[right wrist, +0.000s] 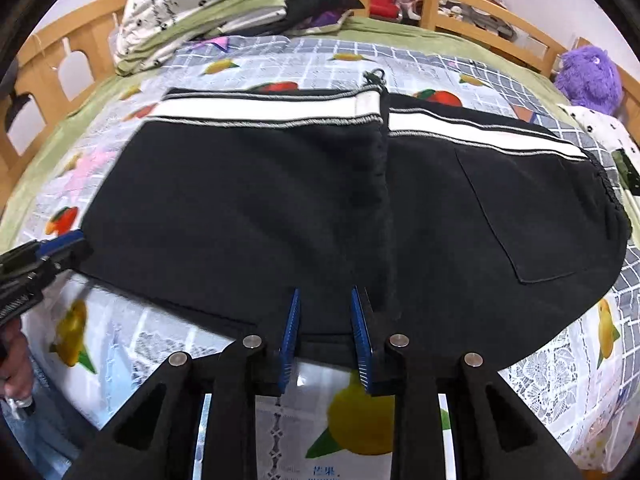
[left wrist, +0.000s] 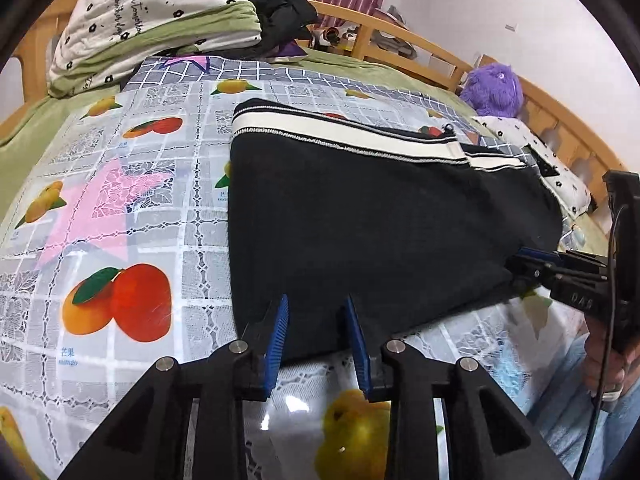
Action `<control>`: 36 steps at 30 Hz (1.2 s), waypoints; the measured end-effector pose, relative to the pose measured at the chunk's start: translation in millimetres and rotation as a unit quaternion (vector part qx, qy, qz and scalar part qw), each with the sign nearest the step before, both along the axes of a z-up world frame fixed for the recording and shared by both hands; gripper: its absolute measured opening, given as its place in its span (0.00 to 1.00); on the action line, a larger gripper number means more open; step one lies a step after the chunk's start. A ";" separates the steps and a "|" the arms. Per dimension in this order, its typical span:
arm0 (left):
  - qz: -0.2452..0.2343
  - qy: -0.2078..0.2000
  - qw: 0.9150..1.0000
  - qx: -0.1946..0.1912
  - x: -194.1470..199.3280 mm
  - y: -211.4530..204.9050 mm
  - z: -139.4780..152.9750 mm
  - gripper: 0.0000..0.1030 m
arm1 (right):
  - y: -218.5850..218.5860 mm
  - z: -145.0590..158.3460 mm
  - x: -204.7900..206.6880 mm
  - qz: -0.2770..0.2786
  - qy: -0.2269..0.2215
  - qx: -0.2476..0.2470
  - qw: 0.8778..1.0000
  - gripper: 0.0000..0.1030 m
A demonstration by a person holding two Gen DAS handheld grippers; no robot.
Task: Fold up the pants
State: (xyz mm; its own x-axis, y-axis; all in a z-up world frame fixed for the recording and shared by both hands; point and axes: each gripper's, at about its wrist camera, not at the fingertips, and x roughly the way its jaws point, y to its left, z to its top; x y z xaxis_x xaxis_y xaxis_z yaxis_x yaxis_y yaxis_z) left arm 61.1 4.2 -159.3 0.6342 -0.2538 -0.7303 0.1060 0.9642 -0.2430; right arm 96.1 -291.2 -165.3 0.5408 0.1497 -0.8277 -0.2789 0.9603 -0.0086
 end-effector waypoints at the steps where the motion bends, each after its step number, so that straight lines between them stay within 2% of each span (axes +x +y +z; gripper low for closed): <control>1: 0.002 0.000 1.000 -0.015 -0.2 4.5 2.3 0.28 | -4.8 6.7 0.0 0.002 -0.004 0.021 1.000 0.26; 3: 0.013 0.001 0.999 -0.043 2.5 15.5 5.2 0.28 | -15.5 20.8 2.3 -0.003 -0.024 0.071 0.997 0.28; 4: 0.018 0.000 0.999 -0.048 5.5 18.9 5.8 0.28 | -17.8 24.5 5.1 -0.007 -0.035 0.079 0.996 0.32; 7: 0.035 0.004 0.998 -0.057 20.7 29.2 8.3 0.28 | -38.6 35.2 13.6 -0.041 -0.059 0.072 0.995 0.34; 11: 0.038 0.030 0.995 -0.087 49.5 40.2 6.7 0.28 | -89.4 43.5 9.1 -0.109 -0.060 0.089 0.988 0.34; 13: 0.043 0.044 0.994 -0.096 64.3 44.5 3.0 0.28 | -117.5 43.5 3.4 -0.143 -0.051 0.080 0.985 0.39; 16: 0.043 0.056 0.994 -0.087 87.5 48.2 -4.4 0.28 | -161.6 36.1 -4.1 -0.195 -0.036 0.074 0.977 0.50; 18: 0.038 0.068 0.993 -0.088 102.2 49.1 -13.1 0.43 | -188.2 26.8 -3.0 -0.231 -0.019 0.084 0.969 0.51; 19: 0.034 0.074 0.992 -0.093 108.1 49.3 -16.8 0.45 | -200.2 20.1 -1.5 -0.247 -0.007 0.094 0.964 0.51; 23: 0.019 0.074 0.990 -0.119 126.4 48.5 -22.2 0.45 | -227.1 -1.8 20.0 -0.261 0.013 0.159 0.952 0.51; 26: 0.024 0.084 0.984 -0.158 141.5 50.6 -25.6 0.44 | -242.9 -27.3 47.8 -0.257 0.037 0.230 0.938 0.51; 27: 0.030 0.086 0.982 -0.166 144.5 51.4 -26.2 0.37 | -246.1 -34.4 56.4 -0.257 0.041 0.239 0.935 0.47; 29: 0.033 0.090 0.980 -0.177 151.3 51.7 -27.2 0.14 | -247.8 -38.8 71.6 -0.269 0.039 0.240 0.932 0.22; 30: 0.030 0.085 0.980 -0.177 152.6 50.4 -23.5 0.10 | -246.2 -38.8 81.6 -0.273 0.051 0.233 0.932 0.09; 31: 0.034 0.076 0.982 -0.170 152.6 49.0 -16.6 0.10 | -242.0 -35.2 88.4 -0.278 0.056 0.225 0.932 0.07; 34: 0.026 0.035 0.985 -0.164 150.4 52.5 20.2 0.09 | -219.2 -1.8 87.9 -0.275 0.019 0.198 0.941 0.06; 36: 0.035 0.018 0.988 -0.148 146.1 70.1 43.7 0.09 | -205.6 18.7 83.0 -0.265 0.005 0.220 0.939 0.06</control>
State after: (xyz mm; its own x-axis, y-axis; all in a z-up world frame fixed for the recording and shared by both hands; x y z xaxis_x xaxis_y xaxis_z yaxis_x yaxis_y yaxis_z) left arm 207.2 74.3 -115.5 0.6332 -0.4156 -0.6530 0.0273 0.8551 -0.5177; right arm 179.1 -496.8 -146.6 0.6281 0.1902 -0.7545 0.2407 0.8746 0.4209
